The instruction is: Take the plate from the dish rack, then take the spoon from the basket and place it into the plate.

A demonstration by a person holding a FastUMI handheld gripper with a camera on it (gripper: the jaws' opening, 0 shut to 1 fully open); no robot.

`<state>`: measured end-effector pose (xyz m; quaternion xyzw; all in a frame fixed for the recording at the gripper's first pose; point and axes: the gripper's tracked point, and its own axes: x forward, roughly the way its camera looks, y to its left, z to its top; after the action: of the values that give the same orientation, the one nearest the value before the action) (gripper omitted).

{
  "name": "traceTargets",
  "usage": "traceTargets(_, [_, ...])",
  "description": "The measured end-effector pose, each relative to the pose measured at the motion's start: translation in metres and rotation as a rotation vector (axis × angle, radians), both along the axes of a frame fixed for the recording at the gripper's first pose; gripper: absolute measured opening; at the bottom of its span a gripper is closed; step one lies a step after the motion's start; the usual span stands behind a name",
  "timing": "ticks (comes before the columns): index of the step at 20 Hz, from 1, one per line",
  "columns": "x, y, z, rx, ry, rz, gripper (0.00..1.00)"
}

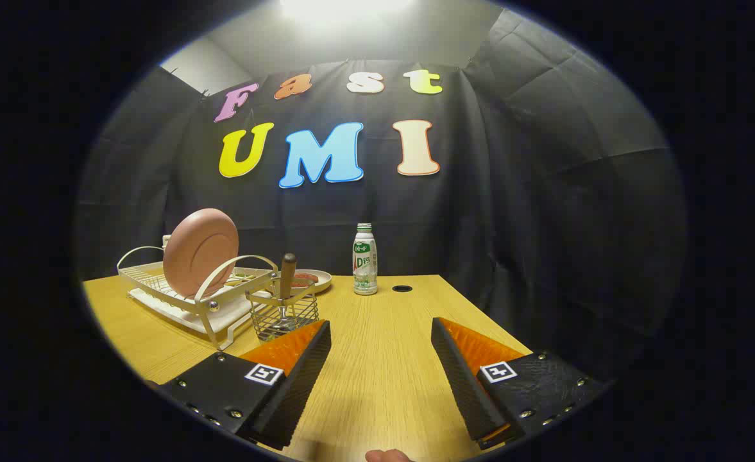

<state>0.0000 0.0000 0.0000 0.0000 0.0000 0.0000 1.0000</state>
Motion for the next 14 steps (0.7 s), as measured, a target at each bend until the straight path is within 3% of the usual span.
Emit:
traceTargets(4, [0.01, -0.001, 0.0, 0.006, 0.0, -0.005, 0.96])
traceTargets(14, [0.096, -0.028, 0.031, 0.042, -0.024, -0.078, 0.96])
